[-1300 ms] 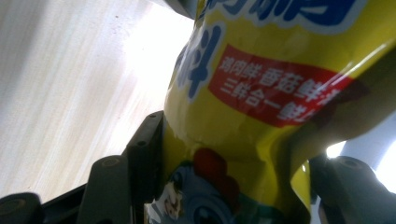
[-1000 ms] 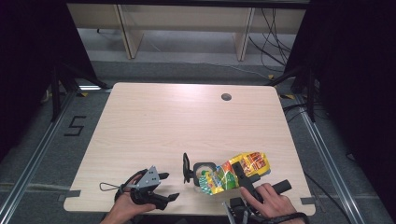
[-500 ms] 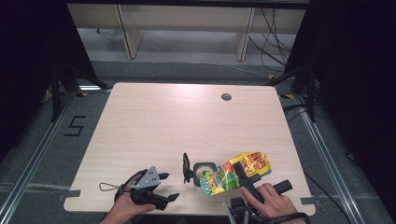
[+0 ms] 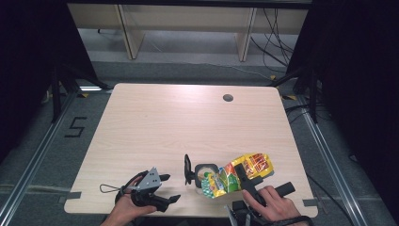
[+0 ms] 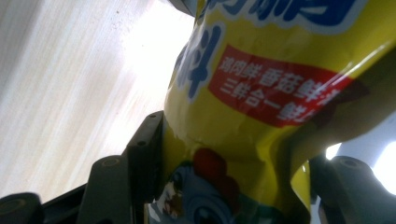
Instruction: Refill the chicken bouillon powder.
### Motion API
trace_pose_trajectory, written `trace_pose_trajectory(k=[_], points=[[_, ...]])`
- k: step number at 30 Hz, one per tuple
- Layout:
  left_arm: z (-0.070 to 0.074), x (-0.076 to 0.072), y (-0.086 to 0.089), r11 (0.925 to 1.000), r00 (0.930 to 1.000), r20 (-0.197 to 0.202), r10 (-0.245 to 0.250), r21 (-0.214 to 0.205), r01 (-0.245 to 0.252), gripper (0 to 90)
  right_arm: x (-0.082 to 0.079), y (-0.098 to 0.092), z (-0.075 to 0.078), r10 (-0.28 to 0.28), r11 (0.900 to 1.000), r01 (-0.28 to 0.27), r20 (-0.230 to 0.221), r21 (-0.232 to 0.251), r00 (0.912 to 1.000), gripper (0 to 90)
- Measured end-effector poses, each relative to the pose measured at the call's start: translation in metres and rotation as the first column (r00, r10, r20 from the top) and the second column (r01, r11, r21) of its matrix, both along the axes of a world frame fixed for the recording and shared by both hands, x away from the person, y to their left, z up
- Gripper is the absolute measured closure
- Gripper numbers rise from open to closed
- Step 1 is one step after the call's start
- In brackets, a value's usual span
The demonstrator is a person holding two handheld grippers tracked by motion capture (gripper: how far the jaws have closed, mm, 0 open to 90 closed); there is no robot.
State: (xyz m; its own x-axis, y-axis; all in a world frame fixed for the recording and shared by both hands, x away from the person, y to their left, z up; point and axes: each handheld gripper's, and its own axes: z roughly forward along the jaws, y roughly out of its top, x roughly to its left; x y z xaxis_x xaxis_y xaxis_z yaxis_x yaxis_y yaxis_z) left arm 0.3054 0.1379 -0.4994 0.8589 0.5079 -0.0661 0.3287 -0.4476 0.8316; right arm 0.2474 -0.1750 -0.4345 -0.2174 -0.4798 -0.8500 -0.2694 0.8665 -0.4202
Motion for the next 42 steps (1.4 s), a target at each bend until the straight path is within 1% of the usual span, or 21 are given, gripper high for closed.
trace_pose_trajectory(k=[3,5,7,9,11,12,14,15,17,18,19,20,22,26,27,29,31,33,35,40,42], points=[[0.0004,-0.0001,0.0008,0.9997,1.0000,0.009,-0.003,0.023,0.003,20.7,-0.0020,0.0008,-0.0011,-0.006,0.9999,0.006,0.008,-0.016,0.9999,42.3],[-0.0009,-0.0003,-0.0005,1.0000,1.0000,0.009,0.003,-0.002,-0.003,20.7,-0.0026,0.0020,-0.0009,0.002,0.9998,-0.002,0.013,-0.019,0.9999,42.3],[-0.0008,0.0001,-0.0006,1.0000,1.0000,0.005,0.001,-0.004,-0.001,20.7,-0.0024,0.0036,0.0005,0.021,0.9985,-0.020,0.021,-0.051,0.9996,42.3],[-0.0007,-0.0007,-0.0004,1.0000,1.0000,-0.005,0.005,0.005,-0.005,20.7,-0.0024,0.0037,0.0007,0.025,0.9985,-0.024,0.018,-0.050,0.9995,42.3],[-0.0015,-0.0006,-0.0015,0.9999,0.9999,-0.005,0.010,-0.011,-0.010,20.7,-0.0028,0.0038,-0.0021,0.007,0.9994,-0.006,0.023,-0.034,0.9997,42.3],[-0.0014,-0.0005,-0.0017,0.9999,1.0000,-0.005,0.009,-0.012,-0.009,20.7,-0.0009,0.0046,-0.0013,0.027,0.9975,-0.025,0.023,-0.067,0.9994,42.3],[-0.0015,-0.0014,-0.0020,0.9999,0.9999,-0.010,0.004,-0.015,-0.004,20.7,-0.0010,0.0045,-0.0037,0.015,0.9989,-0.015,0.017,-0.046,0.9997,42.3],[-0.0013,-0.0012,-0.0017,1.0000,0.9999,-0.010,0.004,-0.009,-0.004,20.7,0.0005,0.0053,-0.0028,0.036,0.9971,-0.035,0.018,-0.068,0.9992,42.3],[-0.0013,-0.0004,-0.0016,0.9999,1.0000,-0.006,0.008,-0.013,-0.008,20.7,0.0000,0.0065,-0.0050,0.032,0.9975,-0.030,0.026,-0.063,0.9991,42.3],[-0.0006,-0.0010,-0.0015,0.9999,0.9999,-0.010,0.008,-0.011,-0.008,20.7,0.0006,0.0080,-0.0043,0.036,0.9968,-0.035,0.011,-0.072,0.9993,42.3],[-0.0009,-0.0018,-0.0024,0.9996,0.9998,-0.014,0.011,-0.026,-0.011,20.7,0.0006,0.0079,-0.0064,0.048,0.9973,-0.047,0.026,-0.056,0.9985,42.3],[-0.0002,-0.0017,-0.0016,0.9999,0.9999,-0.011,0.006,-0.013,-0.006,20.7,0.0012,0.0086,-0.0068,0.048,0.9975,-0.046,0.026,-0.054,0.9985,42.3],[0.0000,-0.0015,-0.0016,0.9998,0.9999,-0.012,0.002,-0.017,-0.003,20.7,0.0027,0.0085,-0.0054,0.049,0.9963,-0.049,0.007,-0.071,0.9988,42.3],[-0.0014,-0.0018,-0.0023,0.9995,0.9998,-0.014,0.010,-0.028,-0.011,20.7,0.0035,0.0074,-0.0043,0.062,0.9959,-0.060,0.018,-0.067,0.9979,42.3],[-0.0008,-0.0013,-0.0016,0.9999,0.9999,-0.010,0.010,-0.014,-0.010,20.7,0.0035,0.0072,-0.0043,0.061,0.9959,-0.060,0.022,-0.069,0.9979,42.3],[-0.0009,-0.0016,-0.0025,0.9997,0.9998,-0.017,0.007,-0.024,-0.008,20.7,0.0030,0.0064,-0.0047,0.053,0.9969,-0.051,0.023,-0.060,0.9984,42.3],[0.0001,-0.0003,-0.0012,0.9999,0.9999,0.007,-0.015,-0.002,0.015,20.8,0.0020,0.0064,-0.0047,0.038,0.9976,-0.036,0.020,-0.059,0.9991,42.3],[-0.0002,-0.0015,-0.0019,0.9999,0.9999,-0.014,0.008,-0.015,-0.008,20.8,0.0019,0.0068,-0.0045,0.032,0.9979,-0.031,0.016,-0.057,0.9994,42.3],[-0.0011,-0.0019,-0.0026,0.9995,0.9998,-0.013,0.012,-0.028,-0.012,20.8,0.0015,0.0060,-0.0046,0.031,0.9984,-0.030,0.011,-0.048,0.9995,42.3],[-0.0001,-0.0018,-0.0018,0.9999,0.9999,-0.012,0.005,-0.015,-0.006,20.8,0.0032,0.0058,-0.0031,0.049,0.9965,-0.049,0.010,-0.068,0.9987,42.3],[0.0001,-0.0002,-0.0009,0.9999,0.9998,0.010,-0.017,0.002,0.017,20.8,0.0032,0.0056,-0.0029,0.050,0.9964,-0.049,0.012,-0.069,0.9987,42.3]])
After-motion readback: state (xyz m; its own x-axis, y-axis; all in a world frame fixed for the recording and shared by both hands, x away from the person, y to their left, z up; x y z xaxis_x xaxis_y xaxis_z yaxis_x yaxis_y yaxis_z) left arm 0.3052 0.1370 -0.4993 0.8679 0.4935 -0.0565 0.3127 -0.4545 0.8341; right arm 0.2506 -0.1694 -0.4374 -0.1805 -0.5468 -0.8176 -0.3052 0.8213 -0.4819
